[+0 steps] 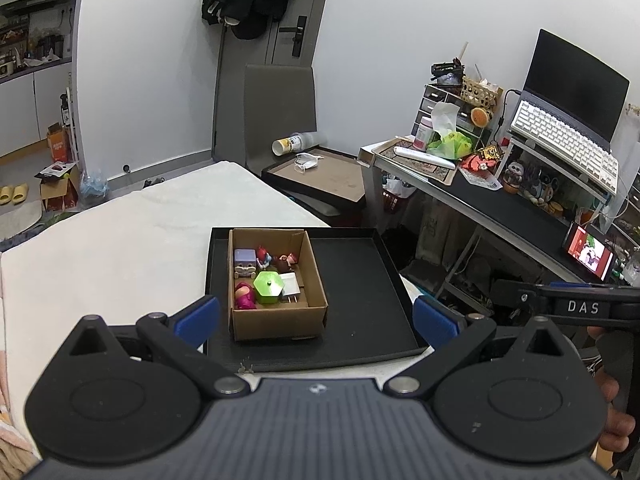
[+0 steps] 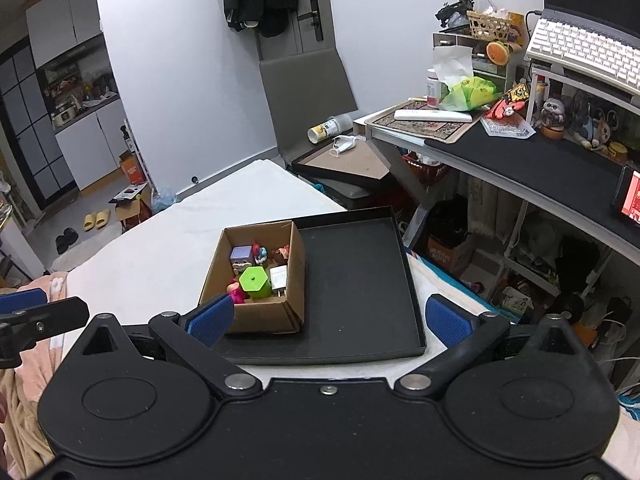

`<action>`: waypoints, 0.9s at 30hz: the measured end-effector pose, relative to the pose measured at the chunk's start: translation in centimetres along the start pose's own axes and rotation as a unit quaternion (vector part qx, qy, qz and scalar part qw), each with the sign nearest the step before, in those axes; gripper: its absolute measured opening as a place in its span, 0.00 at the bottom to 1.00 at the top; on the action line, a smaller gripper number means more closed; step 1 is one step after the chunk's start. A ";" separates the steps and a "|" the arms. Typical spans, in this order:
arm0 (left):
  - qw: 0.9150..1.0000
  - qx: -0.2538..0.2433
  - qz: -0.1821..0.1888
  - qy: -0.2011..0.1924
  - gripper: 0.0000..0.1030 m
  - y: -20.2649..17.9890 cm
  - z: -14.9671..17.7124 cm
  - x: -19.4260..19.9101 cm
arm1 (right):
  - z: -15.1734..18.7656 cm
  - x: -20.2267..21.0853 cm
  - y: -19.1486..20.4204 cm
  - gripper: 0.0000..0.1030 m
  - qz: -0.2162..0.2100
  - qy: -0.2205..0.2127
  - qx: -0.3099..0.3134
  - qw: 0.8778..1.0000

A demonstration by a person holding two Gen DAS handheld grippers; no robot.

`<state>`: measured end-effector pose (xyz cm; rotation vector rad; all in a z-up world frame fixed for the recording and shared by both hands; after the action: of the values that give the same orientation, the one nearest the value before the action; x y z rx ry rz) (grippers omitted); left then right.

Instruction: Organize rigid objects

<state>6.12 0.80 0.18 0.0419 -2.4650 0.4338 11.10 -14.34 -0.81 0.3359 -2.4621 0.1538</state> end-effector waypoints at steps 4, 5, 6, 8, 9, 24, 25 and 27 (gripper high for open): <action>1.000 -0.001 -0.001 0.003 0.99 -0.1 0.4 0.0 | 0.0 0.2 -0.1 1.00 0.000 -0.002 0.000 1.000; 1.000 0.001 0.001 0.003 0.99 -0.1 0.5 0.1 | 0.0 0.2 -0.1 1.00 0.001 -0.002 0.001 1.000; 1.000 0.001 0.001 0.004 0.99 -0.1 0.5 0.0 | 0.1 0.2 -0.1 1.00 0.003 -0.001 0.002 1.000; 1.000 0.001 0.001 0.005 0.99 -0.2 0.6 0.0 | 0.2 0.1 -0.1 1.00 0.004 -0.001 0.005 1.000; 1.000 0.002 0.004 0.007 0.99 -0.2 0.7 -0.1 | 0.3 0.1 0.0 1.00 0.002 -0.001 0.007 1.000; 1.000 0.003 0.011 0.022 0.99 -0.5 1.4 -0.6 | 0.9 -0.1 0.2 1.00 -0.008 0.008 0.010 1.000; 1.000 0.003 0.011 0.022 0.99 -0.5 1.5 -0.6 | 0.9 -0.2 0.2 1.00 -0.006 0.009 0.009 1.000; 1.000 0.002 0.011 0.023 0.99 -0.5 1.5 -0.6 | 0.9 -0.2 0.1 1.00 -0.005 0.008 0.009 1.000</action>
<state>5.84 -0.20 -1.13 0.0069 -2.4222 0.4453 10.69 -14.40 -1.62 0.3539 -2.4437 0.1745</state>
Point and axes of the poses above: each gripper's, at about its wrist camera, not at the fingertips, and x roughly against the way its jaws point, y to its left, z to its underside, the point moved 9 cm from there along -x, roughly the way its jaws point, and after that the axes turned 9 degrees about x, right-handed, at the moved point
